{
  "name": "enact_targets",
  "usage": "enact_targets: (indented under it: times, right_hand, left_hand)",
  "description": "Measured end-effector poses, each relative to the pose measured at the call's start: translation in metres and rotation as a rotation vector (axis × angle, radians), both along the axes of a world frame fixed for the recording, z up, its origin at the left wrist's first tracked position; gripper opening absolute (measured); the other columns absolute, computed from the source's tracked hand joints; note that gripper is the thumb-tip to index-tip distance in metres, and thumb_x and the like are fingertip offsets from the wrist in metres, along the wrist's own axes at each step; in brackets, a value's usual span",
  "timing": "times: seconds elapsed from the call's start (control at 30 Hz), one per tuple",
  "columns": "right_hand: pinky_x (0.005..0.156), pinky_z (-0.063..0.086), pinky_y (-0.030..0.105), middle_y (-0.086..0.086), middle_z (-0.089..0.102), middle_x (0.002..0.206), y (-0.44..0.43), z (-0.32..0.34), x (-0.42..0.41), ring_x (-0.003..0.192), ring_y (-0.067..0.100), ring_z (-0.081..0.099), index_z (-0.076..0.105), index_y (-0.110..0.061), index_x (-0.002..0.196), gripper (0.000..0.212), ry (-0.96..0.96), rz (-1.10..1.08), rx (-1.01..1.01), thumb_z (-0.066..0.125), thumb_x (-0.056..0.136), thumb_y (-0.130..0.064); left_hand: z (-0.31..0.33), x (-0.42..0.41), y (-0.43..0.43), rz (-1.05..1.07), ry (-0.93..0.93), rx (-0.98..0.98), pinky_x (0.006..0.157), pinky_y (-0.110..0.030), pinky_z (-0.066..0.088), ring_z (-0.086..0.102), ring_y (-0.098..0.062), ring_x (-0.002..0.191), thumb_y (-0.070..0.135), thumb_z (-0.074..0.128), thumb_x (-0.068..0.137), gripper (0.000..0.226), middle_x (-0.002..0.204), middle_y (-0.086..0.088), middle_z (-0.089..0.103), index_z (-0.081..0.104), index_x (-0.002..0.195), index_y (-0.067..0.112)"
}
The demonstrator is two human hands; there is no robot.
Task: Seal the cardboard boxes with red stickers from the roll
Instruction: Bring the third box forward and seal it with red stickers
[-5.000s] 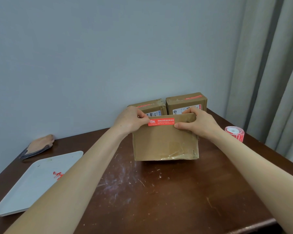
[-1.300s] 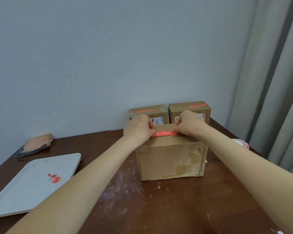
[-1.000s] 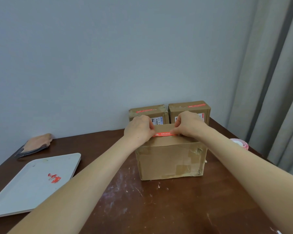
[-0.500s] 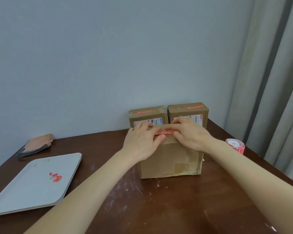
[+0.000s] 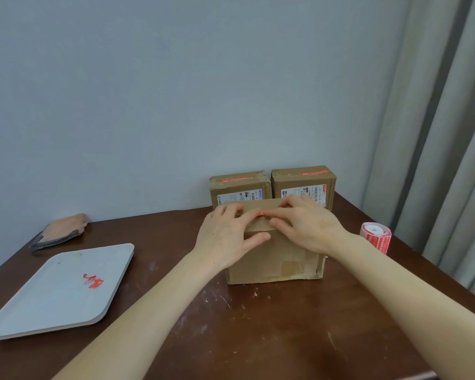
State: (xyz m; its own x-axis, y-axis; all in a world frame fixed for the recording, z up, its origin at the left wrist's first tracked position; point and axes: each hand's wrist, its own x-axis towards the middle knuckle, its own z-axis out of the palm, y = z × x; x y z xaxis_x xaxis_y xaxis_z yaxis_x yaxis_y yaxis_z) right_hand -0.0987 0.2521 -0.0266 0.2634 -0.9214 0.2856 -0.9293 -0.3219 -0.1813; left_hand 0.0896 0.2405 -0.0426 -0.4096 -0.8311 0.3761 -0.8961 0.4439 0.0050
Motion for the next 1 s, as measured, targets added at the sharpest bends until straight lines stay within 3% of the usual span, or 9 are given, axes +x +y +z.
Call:
enact_targets:
  times: [0.07, 0.17, 0.33, 0.5, 0.63, 0.8, 1.0]
  right_hand:
    - [0.095, 0.036, 0.031, -0.007, 0.047, 0.12, 0.003, 0.0, 0.0, 0.118, 0.016, 0.039, 0.05, -0.049, 0.132, 0.039, 0.021, -0.024, -0.001, 0.034, 0.097, -0.054]
    - [0.089, 0.044, 0.033, -0.006, 0.05, 0.116, 0.004, 0.004, -0.005, 0.116, 0.015, 0.043, 0.06, -0.039, 0.124, 0.043, 0.004, -0.086, 0.002, 0.038, 0.093, -0.059]
    - [0.079, 0.045, 0.031, -0.006, 0.052, 0.107, 0.003, 0.004, -0.015, 0.108, 0.012, 0.047, 0.068, -0.031, 0.114, 0.043, -0.062, -0.129, -0.016, 0.046, 0.09, -0.059]
    - [0.083, 0.047, 0.033, -0.003, 0.053, 0.109, -0.001, 0.003, -0.013, 0.108, 0.015, 0.05, 0.067, -0.027, 0.111, 0.041, -0.081, -0.133, -0.009, 0.047, 0.09, -0.057]
    - [0.084, 0.047, 0.035, -0.003, 0.051, 0.112, 0.0, 0.004, -0.014, 0.111, 0.016, 0.048, 0.059, -0.036, 0.123, 0.042, -0.037, -0.134, 0.001, 0.043, 0.091, -0.059]
    - [0.08, 0.045, 0.033, -0.004, 0.048, 0.11, 0.0, 0.005, -0.012, 0.11, 0.015, 0.044, 0.063, -0.04, 0.12, 0.039, -0.013, -0.136, 0.015, 0.04, 0.094, -0.056]
    - [0.09, 0.041, 0.035, -0.003, 0.045, 0.115, 0.002, 0.008, -0.008, 0.115, 0.016, 0.041, 0.05, -0.05, 0.13, 0.042, 0.06, -0.074, 0.046, 0.032, 0.093, -0.061]
  left_hand:
    - [-0.001, 0.0, -0.001, 0.0, 0.028, 0.048, 0.097, -0.033, 0.041, 0.031, -0.016, 0.129, 0.067, 0.048, 0.082, 0.065, 0.138, 0.005, 0.038, 0.037, 0.14, 0.041]
    - [0.0, 0.005, -0.003, -0.012, 0.096, 0.072, 0.094, -0.03, 0.044, 0.037, -0.012, 0.125, 0.064, 0.058, 0.078, 0.067, 0.133, 0.007, 0.042, 0.044, 0.138, 0.035]
    - [0.002, 0.01, 0.001, -0.015, 0.151, 0.072, 0.088, -0.024, 0.043, 0.047, -0.009, 0.115, 0.06, 0.062, 0.078, 0.069, 0.129, 0.01, 0.044, 0.048, 0.136, 0.026]
    - [0.004, 0.008, 0.0, 0.003, 0.141, 0.061, 0.088, -0.024, 0.043, 0.05, -0.009, 0.112, 0.061, 0.062, 0.077, 0.071, 0.127, 0.009, 0.048, 0.049, 0.134, 0.021]
    - [0.003, 0.01, 0.001, -0.03, 0.102, 0.034, 0.083, -0.022, 0.041, 0.048, -0.011, 0.114, 0.062, 0.058, 0.079, 0.071, 0.129, 0.008, 0.045, 0.039, 0.14, 0.031]
    - [0.002, 0.009, 0.0, -0.03, 0.095, 0.037, 0.082, -0.021, 0.04, 0.046, -0.01, 0.113, 0.06, 0.056, 0.082, 0.061, 0.127, 0.008, 0.043, 0.045, 0.136, 0.035]
    - [0.002, 0.001, -0.004, -0.043, 0.03, 0.01, 0.085, -0.025, 0.041, 0.042, -0.014, 0.115, 0.061, 0.057, 0.08, 0.062, 0.126, 0.005, 0.043, 0.041, 0.137, 0.041]
